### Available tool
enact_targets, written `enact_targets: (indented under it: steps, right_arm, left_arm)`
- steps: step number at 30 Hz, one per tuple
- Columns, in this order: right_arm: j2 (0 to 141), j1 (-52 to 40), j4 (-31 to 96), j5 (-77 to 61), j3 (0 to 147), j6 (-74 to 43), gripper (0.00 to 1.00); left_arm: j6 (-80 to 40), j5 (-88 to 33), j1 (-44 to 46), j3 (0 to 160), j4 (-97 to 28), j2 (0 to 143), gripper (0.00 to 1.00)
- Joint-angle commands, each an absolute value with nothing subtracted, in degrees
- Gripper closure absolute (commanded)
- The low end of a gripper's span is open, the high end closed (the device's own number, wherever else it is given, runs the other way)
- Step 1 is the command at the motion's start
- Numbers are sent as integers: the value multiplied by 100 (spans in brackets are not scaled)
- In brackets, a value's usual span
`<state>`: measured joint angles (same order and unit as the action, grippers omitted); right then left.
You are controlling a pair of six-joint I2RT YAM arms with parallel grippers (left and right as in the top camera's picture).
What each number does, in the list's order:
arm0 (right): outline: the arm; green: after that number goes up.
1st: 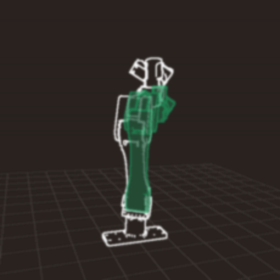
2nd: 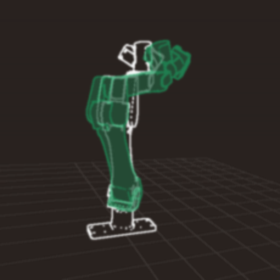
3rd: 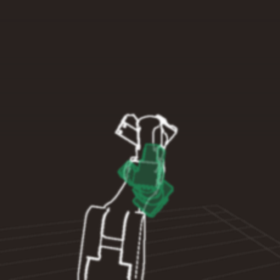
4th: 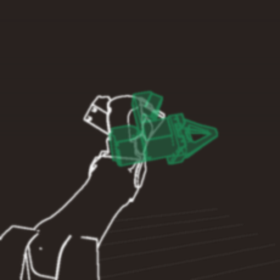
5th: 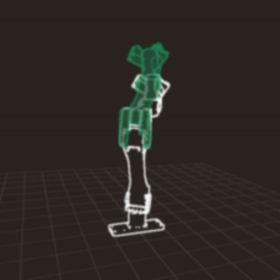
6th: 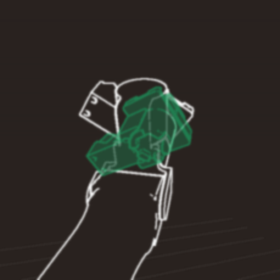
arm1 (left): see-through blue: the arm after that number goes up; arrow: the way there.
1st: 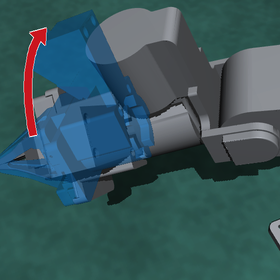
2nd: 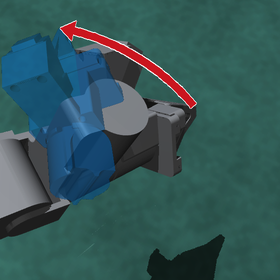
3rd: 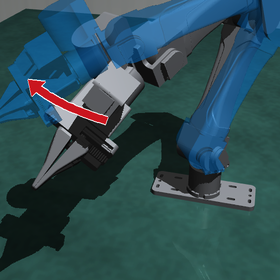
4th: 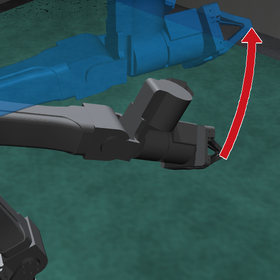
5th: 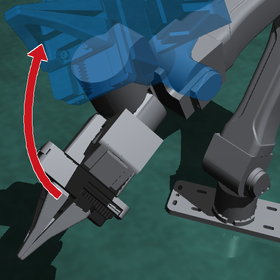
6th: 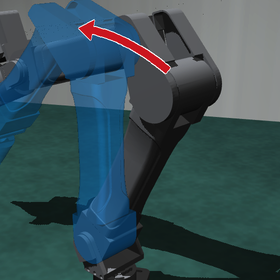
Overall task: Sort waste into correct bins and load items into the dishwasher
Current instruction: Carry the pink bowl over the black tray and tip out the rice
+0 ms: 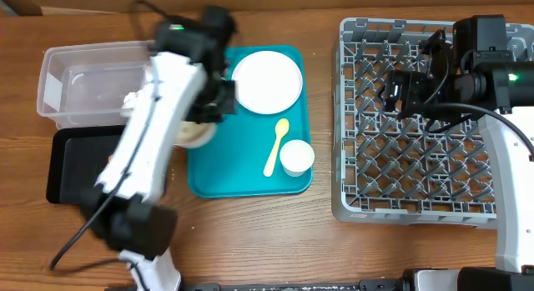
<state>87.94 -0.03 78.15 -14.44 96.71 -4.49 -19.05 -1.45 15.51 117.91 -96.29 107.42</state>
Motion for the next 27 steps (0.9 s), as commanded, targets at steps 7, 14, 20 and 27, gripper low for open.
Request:
enact_targets:
  steps: [7, 14, 20, 27]
  right_arm:
    - [8801, -14, 7767, -1474, 9679, -469, 0]
    - [8801, -14, 7767, -1579, 9679, -469, 0]
    - [8801, -14, 7769, -1691, 9679, -493, 0]
    - [8801, -14, 7863, -1688, 9679, -495, 0]
  left_arm:
    - [-1120, -591, -209, 9990, -9292, 8512, 96]
    - [244, -2762, -1999, 7944, -7944, 8176, 96]
    - [1081, -4160, -2958, 7019, -6943, 8781, 96]
    - [2093, -5616, -3380, 6943, -6641, 9861, 96]
